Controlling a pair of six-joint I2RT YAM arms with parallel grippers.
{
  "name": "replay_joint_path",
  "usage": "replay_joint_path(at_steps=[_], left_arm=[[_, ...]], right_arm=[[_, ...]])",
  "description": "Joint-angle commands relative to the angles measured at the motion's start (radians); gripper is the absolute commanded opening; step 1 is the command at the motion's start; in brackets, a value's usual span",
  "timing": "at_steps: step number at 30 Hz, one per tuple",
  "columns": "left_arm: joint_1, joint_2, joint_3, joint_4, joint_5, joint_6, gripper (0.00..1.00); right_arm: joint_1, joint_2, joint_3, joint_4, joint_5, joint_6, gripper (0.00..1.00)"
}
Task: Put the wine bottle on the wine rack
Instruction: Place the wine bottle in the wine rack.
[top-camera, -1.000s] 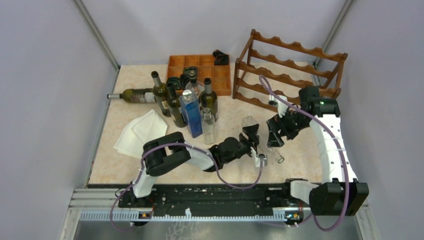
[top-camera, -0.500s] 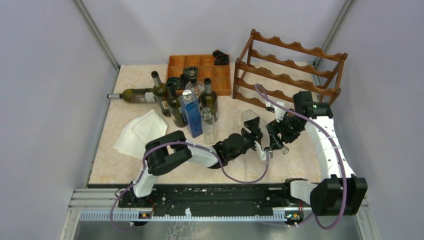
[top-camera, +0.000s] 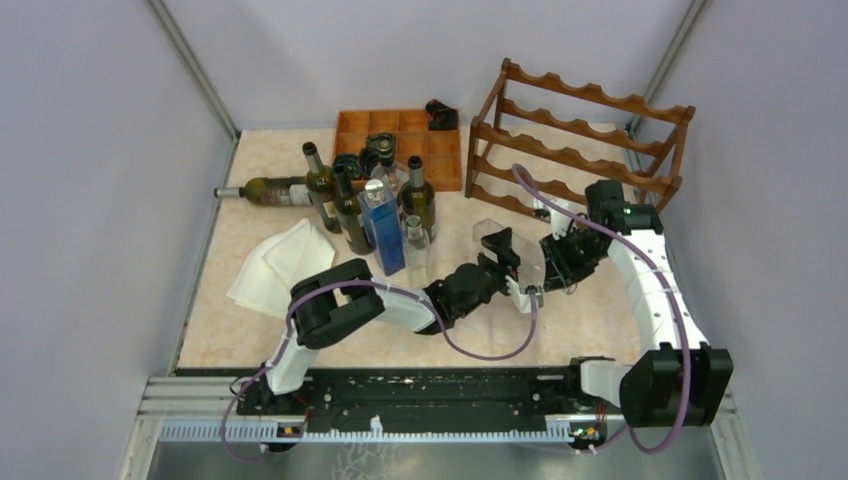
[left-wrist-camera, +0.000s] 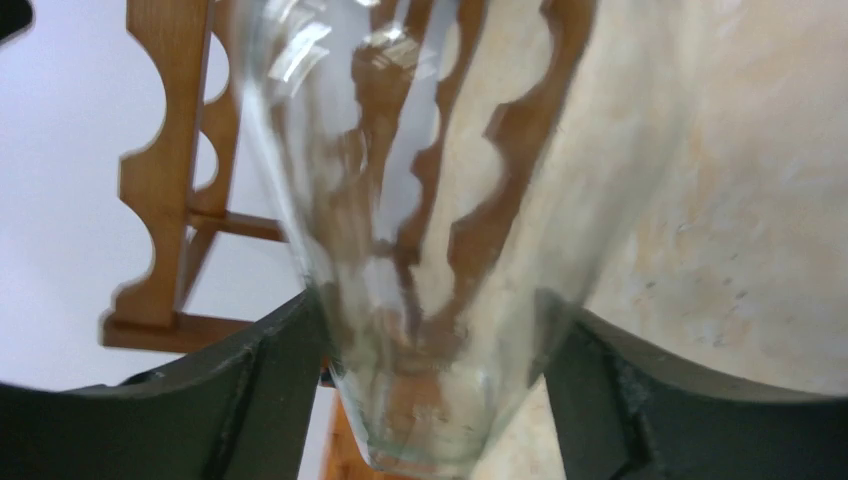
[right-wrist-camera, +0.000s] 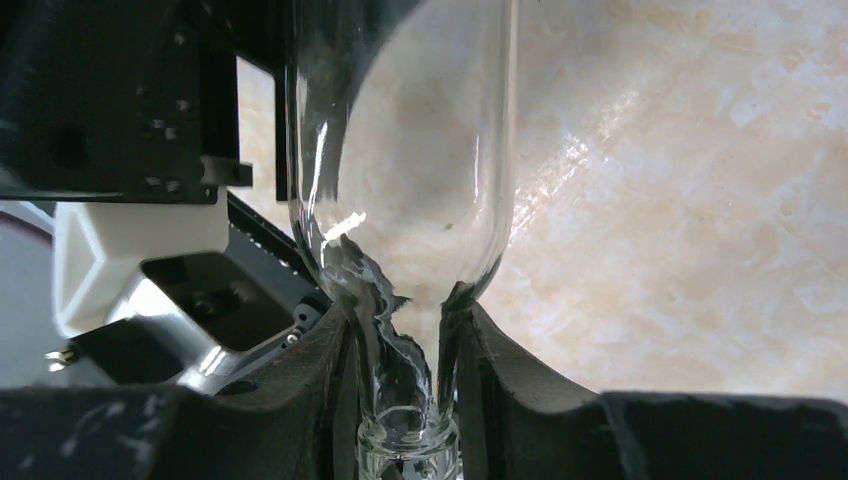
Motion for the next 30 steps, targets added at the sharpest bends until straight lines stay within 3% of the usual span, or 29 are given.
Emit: replay_joint_path(at_steps=[1, 10, 18, 30], left_arm=[[-0.006, -0.067, -0.024, 0.114, 0.064, -0.104, 0.96], [-0.022, -0.18, -0.071, -0.045, 0.151, -0.314, 0.99], [-0.048, -0.334, -0.148, -0.153, 0.248, -0.498, 0.99], [-0.048, -0.694, -0.333, -0.389, 0.476, -1.018, 0.99]], right_arm=[[-0.014, -0.027, 0.033, 0.047, -0.08, 0.008, 0.0], [-0.245, -0.037, 0.02, 0.075, -0.162, -0.047, 0.0], [-0.331, -0.043, -0.013, 0.147, -0.113, -0.102, 0.0], [-0.578, -0.093, -0.091, 0.292, -0.151, -0.218, 0.0]])
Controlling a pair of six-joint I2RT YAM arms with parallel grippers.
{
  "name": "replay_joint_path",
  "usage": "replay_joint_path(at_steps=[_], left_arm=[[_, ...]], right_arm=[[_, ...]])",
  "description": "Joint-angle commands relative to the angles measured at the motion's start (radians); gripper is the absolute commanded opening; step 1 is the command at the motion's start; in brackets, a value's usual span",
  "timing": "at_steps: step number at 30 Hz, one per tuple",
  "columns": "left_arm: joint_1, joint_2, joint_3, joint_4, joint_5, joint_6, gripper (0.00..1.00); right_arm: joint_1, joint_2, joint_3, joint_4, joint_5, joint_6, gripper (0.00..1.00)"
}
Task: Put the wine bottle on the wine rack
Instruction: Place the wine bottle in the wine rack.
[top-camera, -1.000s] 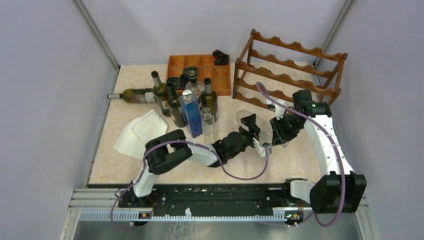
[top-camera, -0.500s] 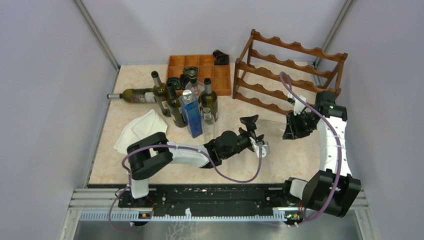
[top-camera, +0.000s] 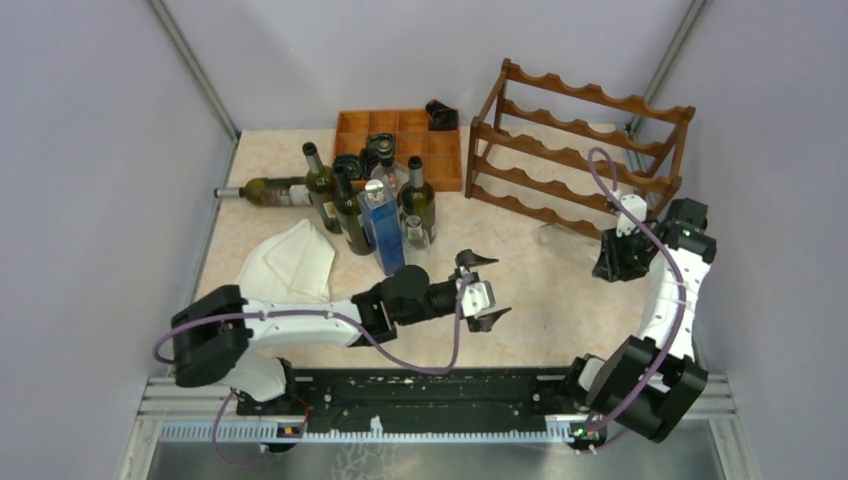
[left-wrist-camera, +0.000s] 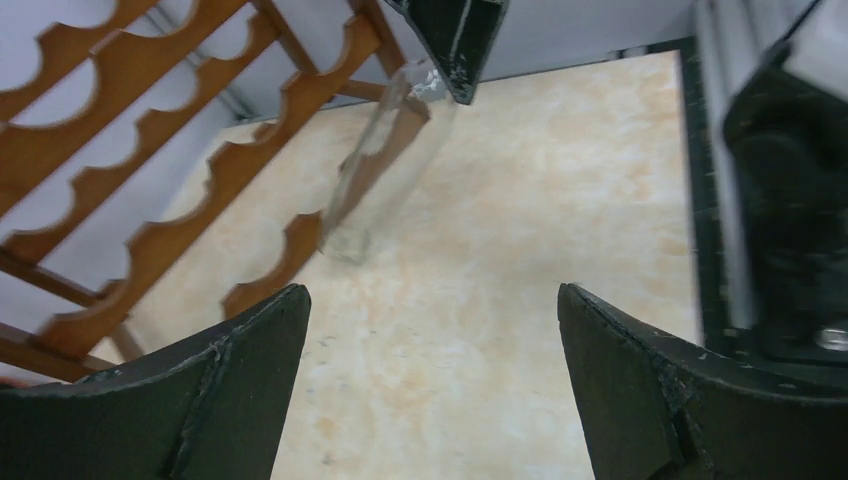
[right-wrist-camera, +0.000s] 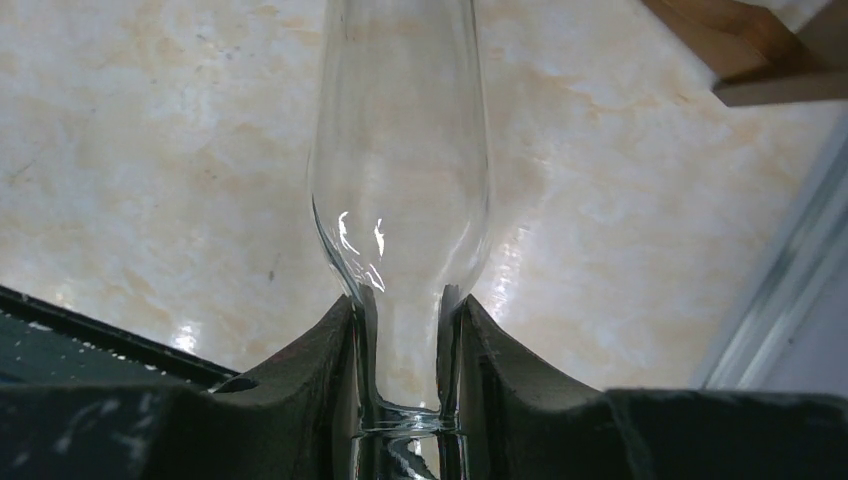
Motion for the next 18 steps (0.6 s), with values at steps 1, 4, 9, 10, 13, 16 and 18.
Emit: replay_joint_path(at_steps=[1, 4, 9, 10, 13, 16, 18], left_arm=[[-0.002, -0.134, -0.063, -0.116, 0.138, -0.303, 0.99], [-0.002, -0.206, -0.091, -0.194, 0.128, -0.377, 0.99], [-0.002, -0.296, -0.173, -0.267, 0.058, -0.411, 0.99], [-0.002, -0.309, -0.191, -0.268, 0.051, -0.418, 0.99], [-0.002, -0.343, -0.226, -0.27, 0.053, -0.442, 0.99], [-0.002, -0.366, -0.246, -0.275, 0.049, -0.455, 0.99], [-0.002, -0.375, -0.254, -0.279, 0.041, -0.46, 0.99]], right_arm=[[-0.103, -0.071, -0.007, 0.104, -0.056, -0.073, 0.0], [-0.138, -0.133, -0.049, 0.167, -0.059, -0.085, 0.0], [-0.147, -0.205, -0.087, 0.243, -0.064, -0.068, 0.0], [-0.15, -0.211, -0.086, 0.249, -0.067, -0.06, 0.0], [-0.16, -0.225, -0.078, 0.254, -0.067, -0.041, 0.0], [-0.178, -0.234, -0.076, 0.26, -0.042, -0.024, 0.0], [-0.189, -0.24, -0.081, 0.271, -0.027, -0.016, 0.0]])
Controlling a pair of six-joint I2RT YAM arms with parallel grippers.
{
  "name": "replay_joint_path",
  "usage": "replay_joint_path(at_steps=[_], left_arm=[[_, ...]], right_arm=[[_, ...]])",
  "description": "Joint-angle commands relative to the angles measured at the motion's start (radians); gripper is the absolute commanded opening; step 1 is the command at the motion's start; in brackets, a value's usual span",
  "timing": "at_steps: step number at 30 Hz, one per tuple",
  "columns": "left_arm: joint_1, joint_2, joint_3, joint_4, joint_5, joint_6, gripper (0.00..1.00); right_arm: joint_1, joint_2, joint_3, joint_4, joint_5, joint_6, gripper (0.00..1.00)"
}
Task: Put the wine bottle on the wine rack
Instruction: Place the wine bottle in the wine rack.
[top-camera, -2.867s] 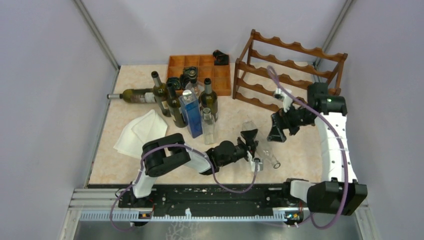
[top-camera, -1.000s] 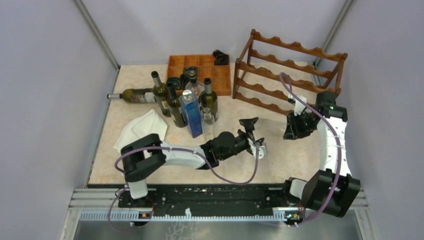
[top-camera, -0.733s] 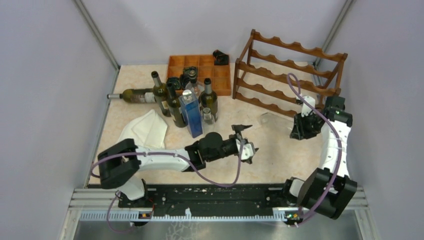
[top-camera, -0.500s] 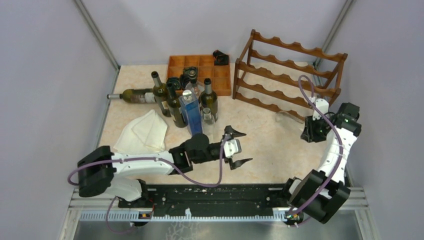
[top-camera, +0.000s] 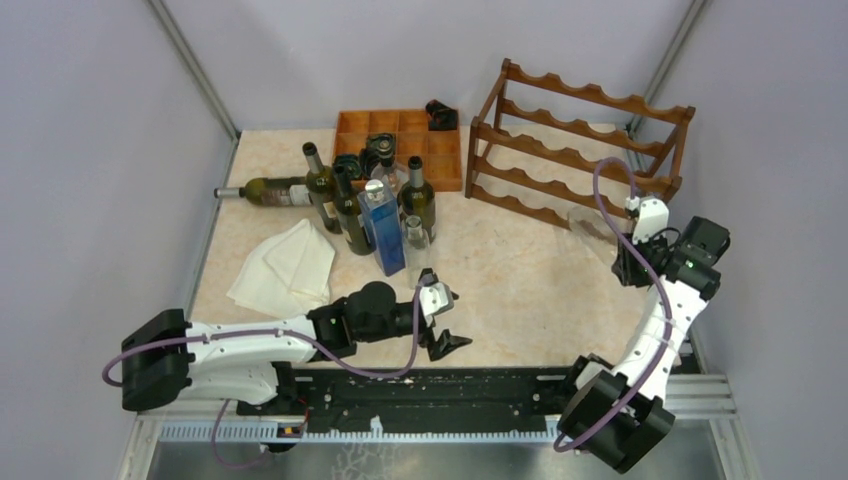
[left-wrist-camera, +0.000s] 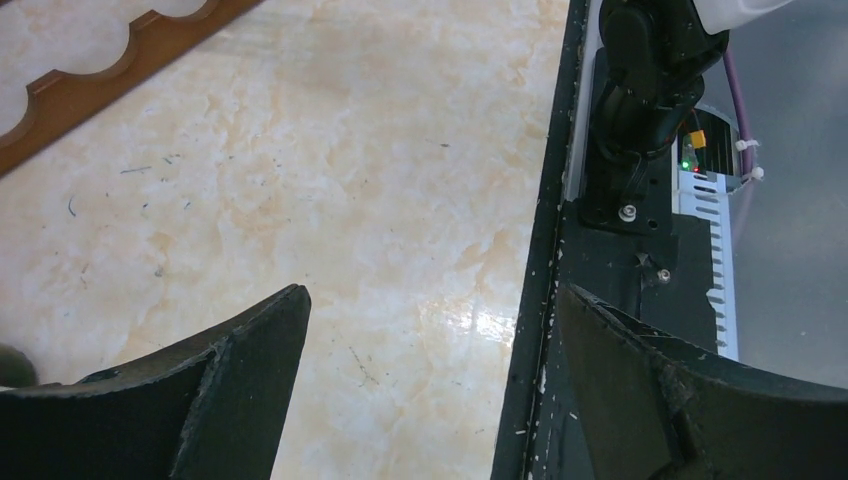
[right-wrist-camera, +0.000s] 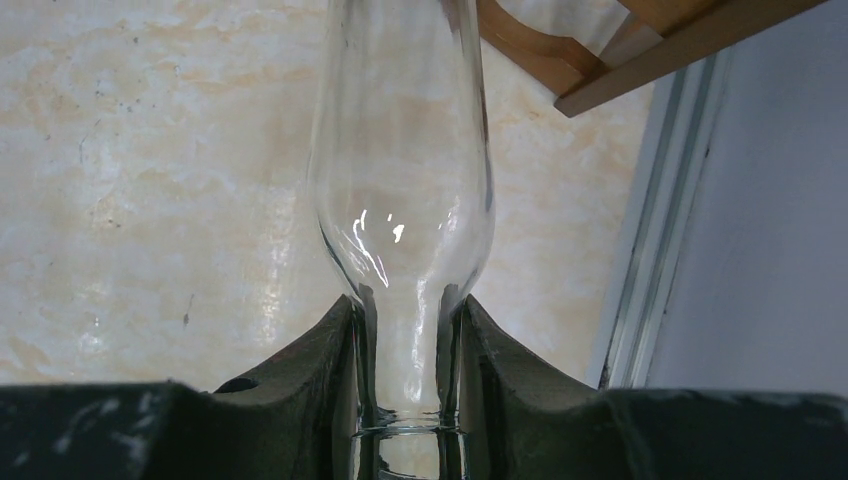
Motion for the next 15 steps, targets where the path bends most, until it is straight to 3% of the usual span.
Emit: replay_joint_path(at_steps=[1, 15], left_arm=[[-0.002, -0.042, -0.018, -0.006, -0.021, -0.042, 0.99], [-0.002, -0.091, -0.065, 0.011, -0.029, -0.043, 0.99]], right_arm=[[-0.027, -0.042, 0.019, 0.114, -0.008, 0.03, 0.0], [-0.029, -0.096, -0.113, 0.292, 0.084, 0.144, 0.0]])
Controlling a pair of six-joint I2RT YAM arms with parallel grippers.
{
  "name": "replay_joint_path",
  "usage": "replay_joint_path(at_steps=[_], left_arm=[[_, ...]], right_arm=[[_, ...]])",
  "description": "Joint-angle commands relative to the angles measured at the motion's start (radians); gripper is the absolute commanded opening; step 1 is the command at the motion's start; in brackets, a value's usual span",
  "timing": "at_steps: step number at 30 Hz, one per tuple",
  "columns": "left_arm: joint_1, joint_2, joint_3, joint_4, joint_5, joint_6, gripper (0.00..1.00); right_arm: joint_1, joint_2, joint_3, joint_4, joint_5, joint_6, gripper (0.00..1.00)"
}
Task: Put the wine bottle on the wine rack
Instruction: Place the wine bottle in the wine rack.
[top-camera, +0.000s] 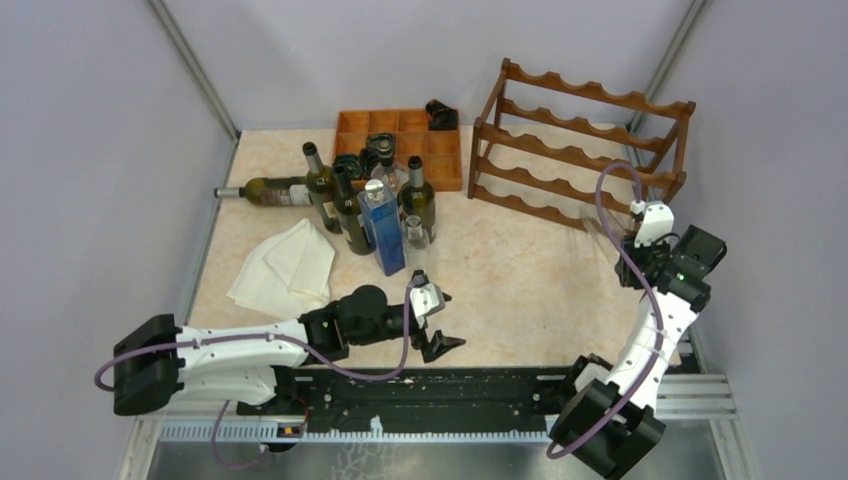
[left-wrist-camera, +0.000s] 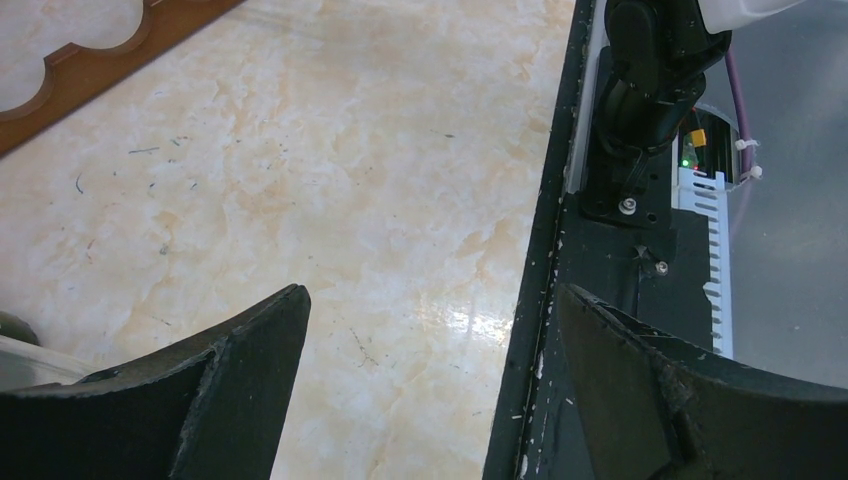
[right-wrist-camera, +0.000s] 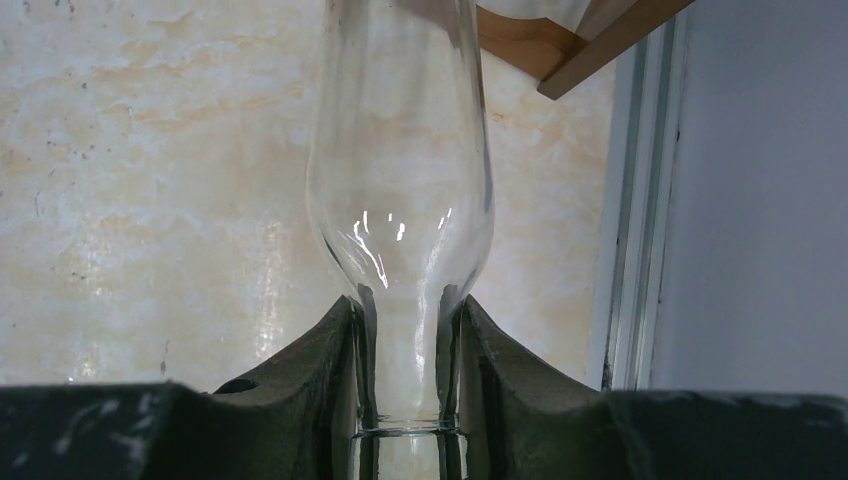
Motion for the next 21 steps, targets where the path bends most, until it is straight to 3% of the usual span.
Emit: replay_joint_path(at_steps=[1, 11, 21], left_arm=[[-0.002, -0.029, -0.017, 0.022, -0.007, -0.013, 0.99], [-0.002, -0.03, -0.02, 0.021, 0.0, -0.013, 0.99], [-0.002, -0.048, -0.032, 0.02, 0.001, -0.012, 0.99]], right_arm=[[-0.01, -0.053, -0.033, 0.162, 0.034, 0.042, 0.0], [-0.011, -0.197, -0.078, 0.155, 0.079, 0.05, 0.0], [-0.009, -0.171, -0.166, 0.31, 0.101, 0.094, 0.0]])
